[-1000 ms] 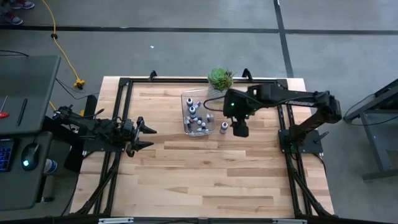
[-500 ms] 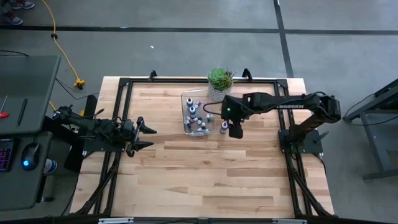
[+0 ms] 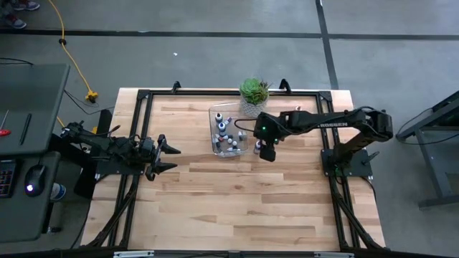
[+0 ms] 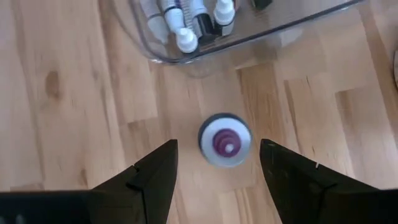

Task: Pick & Place food coloring
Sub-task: Put the big violet food coloring bottle into the transparent bin

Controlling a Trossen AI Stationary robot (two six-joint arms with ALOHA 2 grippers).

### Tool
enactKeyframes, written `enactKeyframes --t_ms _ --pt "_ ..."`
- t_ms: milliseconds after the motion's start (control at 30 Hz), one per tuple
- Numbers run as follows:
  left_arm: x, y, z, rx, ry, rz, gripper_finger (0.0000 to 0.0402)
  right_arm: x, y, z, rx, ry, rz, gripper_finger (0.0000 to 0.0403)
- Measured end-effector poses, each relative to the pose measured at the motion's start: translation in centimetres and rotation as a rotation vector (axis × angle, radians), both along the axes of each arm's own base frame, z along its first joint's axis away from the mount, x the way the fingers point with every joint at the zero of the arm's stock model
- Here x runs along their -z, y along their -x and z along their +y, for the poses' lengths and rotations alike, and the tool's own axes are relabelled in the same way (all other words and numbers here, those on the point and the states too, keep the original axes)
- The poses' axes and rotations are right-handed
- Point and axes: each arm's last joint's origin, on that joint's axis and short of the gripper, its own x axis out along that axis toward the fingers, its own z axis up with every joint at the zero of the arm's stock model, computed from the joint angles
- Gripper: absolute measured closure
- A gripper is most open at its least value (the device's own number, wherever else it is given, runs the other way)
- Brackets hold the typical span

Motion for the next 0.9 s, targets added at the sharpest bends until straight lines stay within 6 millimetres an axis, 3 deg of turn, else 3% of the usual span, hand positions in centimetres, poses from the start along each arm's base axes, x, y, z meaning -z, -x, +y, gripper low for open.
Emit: enactKeyframes --t_ms 267,533,900 --pt "0.0 0.0 0.0 0.0 0.0 0.0 0.013 1.5 -1.2 -0.2 -0.003 -0.01 -0.003 0.0185" --pt "0.0 0.0 0.0 0.0 0.0 0.0 0.013 2.1 -1.3 -0.3 0.007 0.004 0.028 0.019" --pt "0.0 0.0 0.0 0.0 0.0 0.0 0.013 2.0 -1.3 -0.3 0.013 0.016 0.023 0.0258"
